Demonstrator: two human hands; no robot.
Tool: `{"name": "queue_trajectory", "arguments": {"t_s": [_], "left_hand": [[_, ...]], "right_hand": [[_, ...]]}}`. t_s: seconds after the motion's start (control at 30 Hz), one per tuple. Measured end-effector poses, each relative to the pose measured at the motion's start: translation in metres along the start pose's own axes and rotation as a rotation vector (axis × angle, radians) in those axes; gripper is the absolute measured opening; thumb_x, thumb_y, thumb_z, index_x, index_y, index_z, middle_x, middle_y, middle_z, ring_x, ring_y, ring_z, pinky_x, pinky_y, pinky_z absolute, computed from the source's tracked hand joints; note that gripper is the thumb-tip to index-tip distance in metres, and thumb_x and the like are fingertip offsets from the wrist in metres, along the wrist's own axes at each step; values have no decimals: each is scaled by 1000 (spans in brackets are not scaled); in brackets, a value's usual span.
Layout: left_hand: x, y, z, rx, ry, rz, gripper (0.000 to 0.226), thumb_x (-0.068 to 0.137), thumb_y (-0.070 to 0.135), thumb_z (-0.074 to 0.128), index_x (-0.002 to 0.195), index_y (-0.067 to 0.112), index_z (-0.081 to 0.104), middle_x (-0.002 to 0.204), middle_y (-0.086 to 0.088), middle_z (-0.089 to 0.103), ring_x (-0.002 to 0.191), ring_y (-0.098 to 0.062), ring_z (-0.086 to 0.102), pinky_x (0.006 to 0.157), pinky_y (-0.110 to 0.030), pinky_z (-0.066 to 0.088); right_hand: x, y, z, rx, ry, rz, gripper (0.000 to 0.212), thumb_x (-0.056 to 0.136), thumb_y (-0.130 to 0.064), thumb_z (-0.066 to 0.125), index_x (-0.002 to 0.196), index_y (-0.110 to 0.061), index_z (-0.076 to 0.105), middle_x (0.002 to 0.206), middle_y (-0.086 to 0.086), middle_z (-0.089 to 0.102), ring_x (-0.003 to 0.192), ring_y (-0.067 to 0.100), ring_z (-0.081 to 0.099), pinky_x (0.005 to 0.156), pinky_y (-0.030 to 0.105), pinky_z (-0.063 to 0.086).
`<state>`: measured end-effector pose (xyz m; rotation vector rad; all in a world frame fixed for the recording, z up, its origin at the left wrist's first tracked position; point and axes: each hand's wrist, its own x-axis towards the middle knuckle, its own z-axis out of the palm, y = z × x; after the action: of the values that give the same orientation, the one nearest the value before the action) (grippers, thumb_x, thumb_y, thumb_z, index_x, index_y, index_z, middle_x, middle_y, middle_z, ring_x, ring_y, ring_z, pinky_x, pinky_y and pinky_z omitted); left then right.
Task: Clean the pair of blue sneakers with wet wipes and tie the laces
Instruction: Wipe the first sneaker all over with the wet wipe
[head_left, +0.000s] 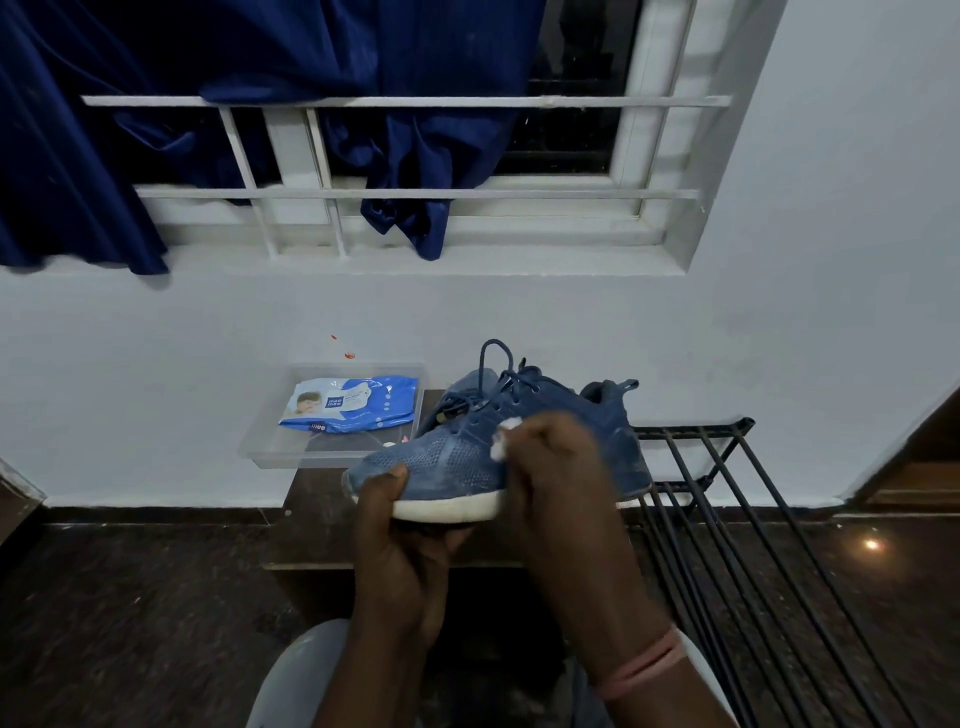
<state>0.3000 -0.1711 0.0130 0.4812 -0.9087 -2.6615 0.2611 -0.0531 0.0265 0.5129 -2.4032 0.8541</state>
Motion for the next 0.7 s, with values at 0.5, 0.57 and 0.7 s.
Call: {"name": "queue_trajectory", "arguments": {"t_s": [0.5, 0.57, 0.7], "left_hand": [[1, -9, 2, -11, 99, -3, 45, 98, 29, 47, 133, 5, 62, 125, -21, 70, 111, -37, 67, 99, -52, 50], [2, -7, 2, -5, 98, 20, 40, 98, 27, 48, 132, 10, 62, 124, -18, 71, 113, -37, 67, 101, -57, 49], [1, -7, 5, 26, 96, 15, 31, 98, 29, 48, 112, 14, 71, 108, -13, 75, 94, -27, 71, 88, -44, 53]], "right_hand": [[-12, 0, 6, 119, 13, 30, 13, 92, -16, 63, 98, -16, 75, 92, -4, 64, 86, 10, 55, 78, 15, 40], [-7, 11, 2, 95, 93, 120, 12, 91, -8, 67, 98, -14, 75, 93, -2, 64, 87, 12, 57, 82, 23, 46], [-13, -23, 5, 87, 2, 42, 12, 91, -8, 67, 98, -13, 74, 94, 0, 66, 86, 14, 60, 80, 21, 44]]}}
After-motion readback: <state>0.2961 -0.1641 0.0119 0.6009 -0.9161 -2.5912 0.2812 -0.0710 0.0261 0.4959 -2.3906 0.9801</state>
